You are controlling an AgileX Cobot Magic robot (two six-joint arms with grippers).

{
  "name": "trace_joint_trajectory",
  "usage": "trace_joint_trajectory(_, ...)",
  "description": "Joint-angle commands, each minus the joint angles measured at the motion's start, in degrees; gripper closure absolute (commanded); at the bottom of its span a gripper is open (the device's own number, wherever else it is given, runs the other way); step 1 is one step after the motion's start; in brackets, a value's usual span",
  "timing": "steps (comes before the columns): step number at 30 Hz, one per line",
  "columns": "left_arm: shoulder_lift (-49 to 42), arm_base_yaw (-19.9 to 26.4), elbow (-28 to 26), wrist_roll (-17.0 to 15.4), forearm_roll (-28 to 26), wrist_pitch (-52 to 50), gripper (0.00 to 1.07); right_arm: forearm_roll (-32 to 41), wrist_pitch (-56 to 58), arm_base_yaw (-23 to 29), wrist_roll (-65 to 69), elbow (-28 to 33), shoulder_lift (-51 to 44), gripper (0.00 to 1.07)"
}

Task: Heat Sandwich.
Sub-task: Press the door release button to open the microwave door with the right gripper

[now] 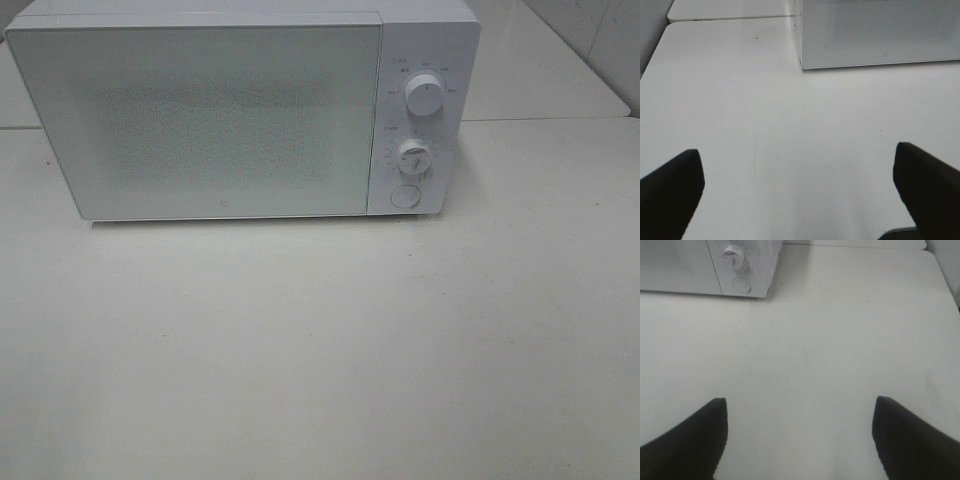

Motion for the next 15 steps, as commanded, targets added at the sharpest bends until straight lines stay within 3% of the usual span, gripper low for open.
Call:
trace_joint_trajectory(1,-1.3,-0.2,0.1,-0.4,0.1,-0.3,0.10,0.1,-0.1,-1.7,0.4,0.2,-2.6,0.31)
trace_joint_trajectory(15,-1.1,-0.2,0.1,-0.4,0.1,-0.3,0.10,0.1,-0.1,-1.8,0.4,0.2,-2.3,0.31)
